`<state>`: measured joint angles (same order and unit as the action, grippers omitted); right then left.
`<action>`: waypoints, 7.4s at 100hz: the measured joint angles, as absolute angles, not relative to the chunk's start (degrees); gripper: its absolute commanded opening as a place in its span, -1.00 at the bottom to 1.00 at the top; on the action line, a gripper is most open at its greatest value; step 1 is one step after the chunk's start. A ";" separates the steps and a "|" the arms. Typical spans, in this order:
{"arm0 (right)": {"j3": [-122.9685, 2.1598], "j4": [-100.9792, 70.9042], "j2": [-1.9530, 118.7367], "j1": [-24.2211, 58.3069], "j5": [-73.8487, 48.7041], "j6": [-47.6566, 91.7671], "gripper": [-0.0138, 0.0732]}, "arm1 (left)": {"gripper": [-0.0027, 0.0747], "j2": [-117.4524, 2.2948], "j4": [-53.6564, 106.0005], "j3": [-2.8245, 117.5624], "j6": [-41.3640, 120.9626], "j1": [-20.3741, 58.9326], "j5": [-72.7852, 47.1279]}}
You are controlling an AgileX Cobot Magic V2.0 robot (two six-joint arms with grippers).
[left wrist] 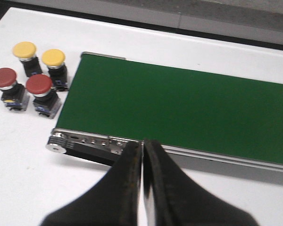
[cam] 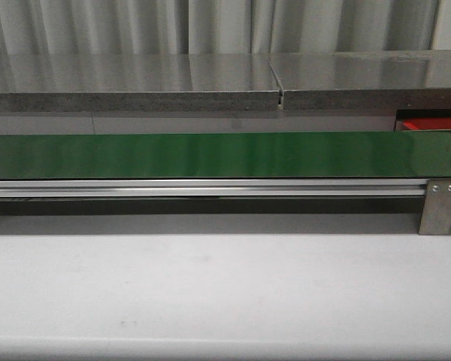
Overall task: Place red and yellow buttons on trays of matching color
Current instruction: 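Move the left gripper over a red push-button in the cluster, then grasp the red push-button with the left gripper and lift it, then carry the red push-button over the belt start with the left gripper, then set the red push-button on the belt and open the left gripper, then grasp a yellow push-button from the cluster with the left gripper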
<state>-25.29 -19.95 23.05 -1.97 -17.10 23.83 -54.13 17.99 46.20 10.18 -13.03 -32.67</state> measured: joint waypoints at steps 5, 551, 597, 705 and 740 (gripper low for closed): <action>-25.29 -19.95 23.05 -1.97 -17.10 23.83 -0.84 | -0.24 -56.12 17.99 47.37 10.18 -14.20 -32.35; -25.29 -19.95 23.05 -1.97 -17.20 23.91 -0.84 | 0.44 -115.78 24.99 94.34 -14.90 -26.59 -46.74; -25.29 -19.95 23.05 -1.97 -17.20 23.91 -0.84 | 0.45 -125.29 27.51 101.31 -16.75 -26.59 -43.86; -25.29 -19.95 23.05 -1.97 -17.20 23.91 -0.84 | -0.30 -129.24 30.95 102.41 -16.08 -26.13 -40.30; -25.29 -19.95 23.05 -1.97 -17.20 23.91 -0.84 | -0.31 -120.72 30.63 102.41 -9.05 -26.14 -44.32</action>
<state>-25.29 -19.95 23.05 -1.97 -17.20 23.91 -120.72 30.63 102.41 -9.05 -26.14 -44.32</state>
